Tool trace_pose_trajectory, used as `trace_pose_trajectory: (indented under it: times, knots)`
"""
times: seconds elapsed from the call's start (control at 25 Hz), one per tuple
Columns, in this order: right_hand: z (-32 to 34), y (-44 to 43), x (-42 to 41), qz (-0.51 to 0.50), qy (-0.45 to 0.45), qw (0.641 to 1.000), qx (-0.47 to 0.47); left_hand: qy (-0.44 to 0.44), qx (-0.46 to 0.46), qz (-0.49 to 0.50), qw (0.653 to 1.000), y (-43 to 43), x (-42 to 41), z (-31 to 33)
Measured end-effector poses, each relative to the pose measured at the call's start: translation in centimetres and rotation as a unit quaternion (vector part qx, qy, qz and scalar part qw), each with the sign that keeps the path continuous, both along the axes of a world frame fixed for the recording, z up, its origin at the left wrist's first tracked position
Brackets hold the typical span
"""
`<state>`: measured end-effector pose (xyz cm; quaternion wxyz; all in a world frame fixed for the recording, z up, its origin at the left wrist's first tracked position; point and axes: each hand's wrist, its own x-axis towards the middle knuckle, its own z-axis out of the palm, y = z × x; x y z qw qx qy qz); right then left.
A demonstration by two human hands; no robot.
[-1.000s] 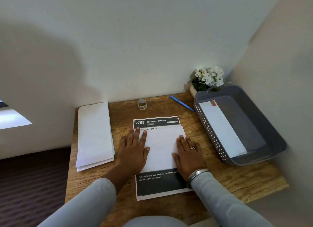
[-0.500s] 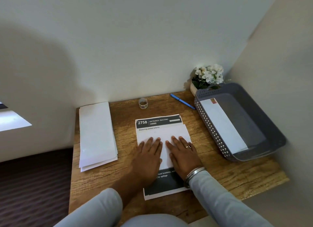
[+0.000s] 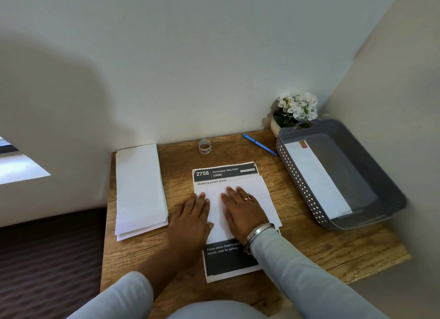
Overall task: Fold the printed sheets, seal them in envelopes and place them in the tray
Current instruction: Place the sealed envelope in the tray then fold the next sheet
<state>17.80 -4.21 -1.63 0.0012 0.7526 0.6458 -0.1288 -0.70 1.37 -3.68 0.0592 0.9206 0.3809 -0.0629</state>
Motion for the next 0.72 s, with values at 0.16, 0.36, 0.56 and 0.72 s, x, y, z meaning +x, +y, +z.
trace_pose_trajectory:
  times: [0.16, 0.36, 0.56, 0.72]
  knots:
    - [0.0, 1.5, 0.5, 0.013, -0.004, 1.0, -0.016, 0.013, 0.007, -0.004, 1.0, 0.3, -0.2, 0.0]
    - [0.1, 0.7, 4.0, -0.057, -0.017, 0.997, -0.041, -0.005, -0.001, -0.006, 1.0, 1.0, 0.9, 1.1]
    - [0.6, 1.6, 2.2, -0.093, -0.016, 0.993, -0.074, -0.011, 0.016, -0.007, 1.0, 3.6, 3.2, 1.8]
    - [1.1, 3.2, 0.1, -0.048, -0.012, 0.996, -0.068, -0.003, 0.023, -0.01, 1.0, 3.9, 2.7, 1.0]
